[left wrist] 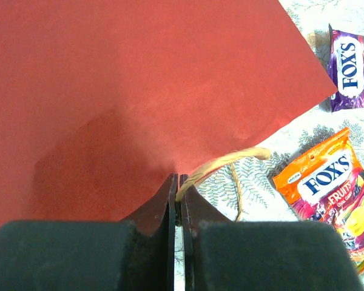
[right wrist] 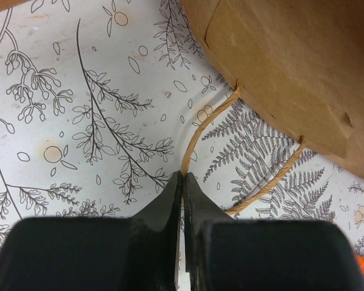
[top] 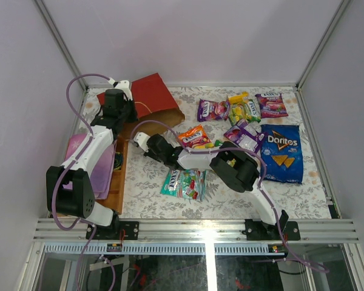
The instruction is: Take the snacks out of the paper bag
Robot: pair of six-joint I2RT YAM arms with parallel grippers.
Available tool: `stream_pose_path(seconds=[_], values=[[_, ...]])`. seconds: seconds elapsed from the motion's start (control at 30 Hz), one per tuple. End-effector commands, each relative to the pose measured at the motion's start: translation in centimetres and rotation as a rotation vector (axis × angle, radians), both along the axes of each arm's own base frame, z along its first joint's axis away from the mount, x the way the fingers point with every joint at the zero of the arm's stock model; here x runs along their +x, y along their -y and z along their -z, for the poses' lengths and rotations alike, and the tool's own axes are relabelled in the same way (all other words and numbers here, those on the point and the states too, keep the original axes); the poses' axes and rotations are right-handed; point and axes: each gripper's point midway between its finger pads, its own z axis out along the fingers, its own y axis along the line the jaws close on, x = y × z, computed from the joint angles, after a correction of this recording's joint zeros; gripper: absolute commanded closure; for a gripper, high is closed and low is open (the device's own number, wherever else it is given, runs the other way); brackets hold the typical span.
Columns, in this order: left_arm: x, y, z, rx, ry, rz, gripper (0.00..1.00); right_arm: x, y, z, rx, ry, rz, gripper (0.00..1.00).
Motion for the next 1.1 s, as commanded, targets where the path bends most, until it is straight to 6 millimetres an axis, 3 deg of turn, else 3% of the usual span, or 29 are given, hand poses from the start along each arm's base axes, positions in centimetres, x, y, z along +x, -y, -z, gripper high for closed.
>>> stream_pose_path(seconds=[0.0,0.1,0.2,0.23,0.3,0.37,0.7,0.9,1.07], values=[[0.8,-0.5,-1.5,0.000,0.043,-0.022,0.96,0.2,-0.5,-3.2,0.071,0.033,0.026,1.00],[0.8,-0.6,-1.5,0.003,0.041,-0.026,0.86,-0.3,-0.2,-6.1,0.130,0.042,0.026,1.00],[0.7,-0.6,-2.2,-0.010,0.049,-0.036,0.64,-0.9,0.4,-9.0,0.181,0.053,0.025,1.00],[0.6,-0.6,-2.8,-0.019,0.063,-0.045,0.46,-1.1,0.5,-9.9,0.199,0.057,0.026,1.00],[0.2,-0.9,-3.9,-0.035,0.106,-0.070,0.21,-1.4,0.9,-11.5,0.229,0.063,0.027,1.00],[-0.2,-1.3,-5.0,-0.041,0.142,-0.092,0.01,-1.8,1.2,-13.3,0.267,0.067,0.025,1.00],[-0.9,-4.2,-7.3,-0.022,0.157,-0.264,0.00,-2.5,1.5,-22.0,0.425,0.134,0.009,1.00],[-1.3,-6.2,-9.6,-0.059,0.189,-0.388,0.00,-1.9,1.4,-24.6,0.437,0.178,0.013,1.00],[-1.3,-7.8,-12.0,-0.119,0.240,-0.441,0.00,-1.9,2.2,-28.0,0.474,0.237,0.024,1.00]])
